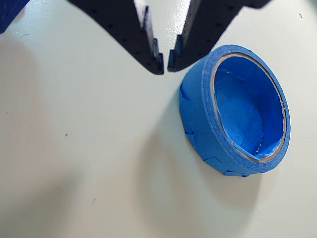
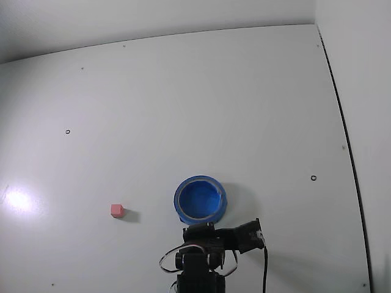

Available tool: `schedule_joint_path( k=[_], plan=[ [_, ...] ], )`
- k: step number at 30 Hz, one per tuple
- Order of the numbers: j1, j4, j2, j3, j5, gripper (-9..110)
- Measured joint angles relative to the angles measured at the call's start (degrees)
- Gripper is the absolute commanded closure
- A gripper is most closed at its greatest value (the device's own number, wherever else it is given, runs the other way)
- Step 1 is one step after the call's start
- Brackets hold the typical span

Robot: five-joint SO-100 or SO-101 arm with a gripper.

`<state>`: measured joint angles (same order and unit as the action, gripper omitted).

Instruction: Grasp a block and put it in the bin.

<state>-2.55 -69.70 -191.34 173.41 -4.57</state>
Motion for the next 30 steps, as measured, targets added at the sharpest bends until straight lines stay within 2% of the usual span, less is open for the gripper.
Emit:
schedule_joint_path(
  k=[16,21,25,30],
  plan=[
    [0.00,0.00,0.00,0.00,0.00,101],
    [0.00,0.00,0.00,0.00,1.23,97],
    [0.00,0.00,0.00,0.00,8.53,89],
    [0.00,0.00,0.00,0.00,26.02,80]
  ],
)
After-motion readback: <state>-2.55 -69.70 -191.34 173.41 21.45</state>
